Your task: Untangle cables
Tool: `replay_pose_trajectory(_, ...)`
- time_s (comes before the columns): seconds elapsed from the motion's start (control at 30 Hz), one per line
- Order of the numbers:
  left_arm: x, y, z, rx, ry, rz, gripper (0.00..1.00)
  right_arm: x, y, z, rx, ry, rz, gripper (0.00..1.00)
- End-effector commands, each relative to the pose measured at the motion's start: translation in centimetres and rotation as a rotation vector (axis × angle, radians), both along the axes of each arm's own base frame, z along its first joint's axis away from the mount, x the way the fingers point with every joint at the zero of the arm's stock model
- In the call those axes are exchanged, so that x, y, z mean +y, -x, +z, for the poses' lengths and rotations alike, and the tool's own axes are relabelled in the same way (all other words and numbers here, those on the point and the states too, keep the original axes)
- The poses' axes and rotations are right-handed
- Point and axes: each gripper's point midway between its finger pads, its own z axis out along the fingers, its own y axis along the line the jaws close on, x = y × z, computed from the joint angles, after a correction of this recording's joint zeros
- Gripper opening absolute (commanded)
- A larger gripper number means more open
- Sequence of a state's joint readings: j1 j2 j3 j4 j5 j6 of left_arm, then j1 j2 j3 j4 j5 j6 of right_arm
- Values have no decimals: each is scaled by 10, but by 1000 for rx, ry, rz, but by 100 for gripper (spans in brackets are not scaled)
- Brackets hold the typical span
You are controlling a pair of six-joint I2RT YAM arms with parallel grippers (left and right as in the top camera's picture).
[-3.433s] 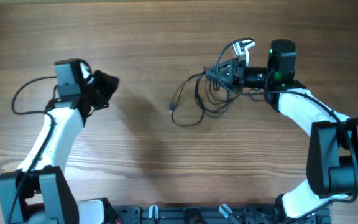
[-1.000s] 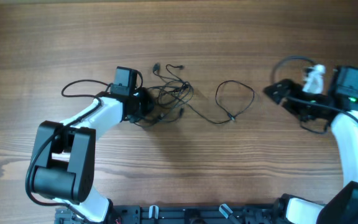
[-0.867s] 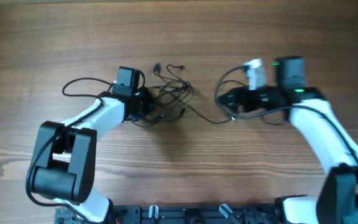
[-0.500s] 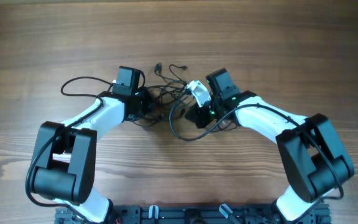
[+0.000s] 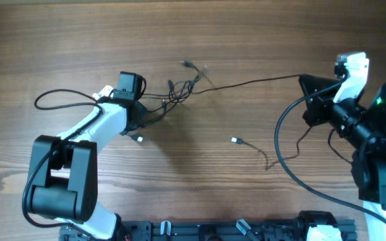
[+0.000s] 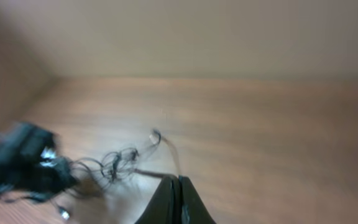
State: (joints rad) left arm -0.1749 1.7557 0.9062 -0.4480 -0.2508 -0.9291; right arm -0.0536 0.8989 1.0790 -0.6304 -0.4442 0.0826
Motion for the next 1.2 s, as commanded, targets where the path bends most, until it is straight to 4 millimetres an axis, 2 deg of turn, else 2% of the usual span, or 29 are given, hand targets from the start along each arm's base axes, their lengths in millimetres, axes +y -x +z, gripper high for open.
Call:
replay_pose_trajectory(0.0, 12, 27, -26, 102, 10, 70, 4, -86, -5, -36, 185, 11, -567, 4)
replay_pose_trajectory(0.03, 19, 30, -26, 114, -6, 87, 4, -106, 1, -49, 239, -3, -718, 4)
replay_pose_trajectory(0.1, 32, 37, -27, 140, -10, 127, 4, -120, 5, -63, 295, -12, -840, 4)
replay_pose_trajectory(0.17, 55, 46, -28, 169, -8, 201, 4, -133, 3, -75, 335, -54, -938, 4)
replay_pose_trajectory(0.23, 69, 51, -29, 185, 19, 260, 4, -138, 0, -89, 391, -64, -959, 4)
replay_pose_trajectory(0.3, 73, 54, -31, 184, 113, 340, 4, -142, -3, -115, 491, -33, -972, 4)
replay_pose_trajectory(0.4, 70, 51, -33, 170, 233, 402, 4, -138, -8, -149, 619, -4, -950, 4)
replay_pose_trajectory(0.43, 67, 50, -33, 169, 251, 394, 4, -129, -12, -158, 659, -18, -898, 11)
replay_pose_trajectory(0.47, 61, 49, -33, 171, 272, 374, 4, -101, -21, -174, 731, -46, -702, 41)
replay_pose_trajectory(0.5, 56, 48, -33, 173, 282, 359, 4, -84, -25, -181, 759, -63, -589, 76)
replay_pose_trajectory(0.53, 50, 47, -33, 175, 289, 344, 4, -67, -30, -187, 780, -82, -477, 93)
replay_pose_trajectory(0.57, 43, 46, -33, 176, 296, 321, 4, -41, -35, -195, 798, -98, -311, 100)
replay_pose_trajectory(0.7, 4, 40, -32, 174, 285, 188, 15, 49, -39, -205, 730, -78, 207, 100)
replay_pose_trajectory(0.77, -22, 31, -31, 140, 285, 100, 20, 86, -38, -213, 677, 4, 362, 100)
replay_pose_trajectory(0.83, -43, 24, -29, 107, 278, 31, 25, 121, -31, -222, 631, 76, 502, 100)
replay_pose_trajectory(0.87, -51, 21, -28, 88, 252, -2, 25, 151, -20, -230, 590, 139, 627, 99)
replay_pose_trajectory(0.9, -55, 20, -27, 76, 237, -16, 25, 169, -12, -237, 574, 175, 695, 99)
replay_pose_trajectory(0.97, -58, 20, -27, 73, 231, -27, 22, 190, -1, -252, 576, 241, 740, 99)
replay_pose_trajectory(1.0, -58, 20, -27, 74, 231, -26, 18, 203, 8, -258, 584, 251, 775, 99)
replay_pose_trajectory(1.03, -58, 20, -27, 70, 246, 20, 9, 215, 18, -261, 584, 267, 815, 100)
replay_pose_trajectory(1.07, -61, 21, -27, 72, 280, 82, 4, 221, 24, -265, 578, 310, 824, 100)
replay_pose_trajectory(1.17, -76, 24, -27, 92, 397, 182, 4, 229, 24, -277, 516, 473, 787, 100)
